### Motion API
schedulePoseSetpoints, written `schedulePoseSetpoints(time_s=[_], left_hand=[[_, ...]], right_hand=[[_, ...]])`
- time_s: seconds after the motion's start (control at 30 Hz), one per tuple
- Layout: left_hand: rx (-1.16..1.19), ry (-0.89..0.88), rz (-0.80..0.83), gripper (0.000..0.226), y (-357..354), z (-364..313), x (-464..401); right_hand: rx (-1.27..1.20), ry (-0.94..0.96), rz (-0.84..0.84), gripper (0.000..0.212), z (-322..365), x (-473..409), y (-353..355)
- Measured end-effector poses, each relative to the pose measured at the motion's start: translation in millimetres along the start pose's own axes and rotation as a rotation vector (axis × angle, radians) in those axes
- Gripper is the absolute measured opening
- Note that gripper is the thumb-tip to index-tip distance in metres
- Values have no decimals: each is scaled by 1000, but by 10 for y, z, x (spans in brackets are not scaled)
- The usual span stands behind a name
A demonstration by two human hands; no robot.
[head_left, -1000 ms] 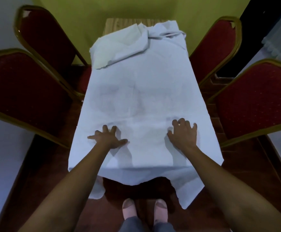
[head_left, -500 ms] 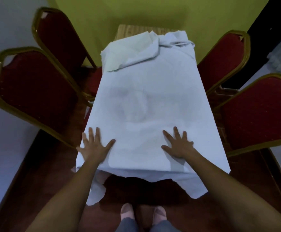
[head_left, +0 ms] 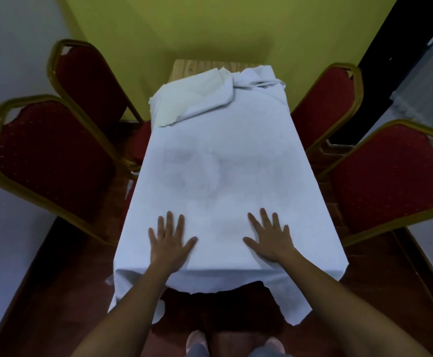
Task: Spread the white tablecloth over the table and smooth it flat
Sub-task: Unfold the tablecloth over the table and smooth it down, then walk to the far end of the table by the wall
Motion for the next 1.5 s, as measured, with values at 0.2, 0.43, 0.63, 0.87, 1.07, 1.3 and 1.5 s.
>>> schedulePoseSetpoints(time_s=[0.2,0.43,0.63,0.87,1.07,1.3,1.5], left_hand=[[-60,-242,67,112,-169,-622,80],[-127,-34,187,82,-245,-1029,102],[-259,127,390,93,-6,-1415,-166],[-405,-175,268,71,866,-3522,-588],[-319,-490,133,64,1134,-5363,-688],[-310,-740,-123,67,1077,-7018,-567],[-277,-814,-100,66,888,-8127,-1055]], right_hand=[[37,12,-76,72,-302,41,83],[11,171,88,76,-587,117,132],[173,242,126,72,-1129,208,334],[177,85,-79,77,-2520,409,1471],[128,-67,-256,78,-3644,767,2351],[8,-285,-339,81,-5041,1048,2585],[3,-387,-145,98,-6400,887,2451]])
Point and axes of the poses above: each hand's wrist, its own x-axis away from the middle knuckle, its own y-axis out of the back of the hand, z = x × y, the point moved 9 cm from there along -x, towards the middle knuckle, and after that the axes turned 5 degrees about x, right-handed, at the moved point
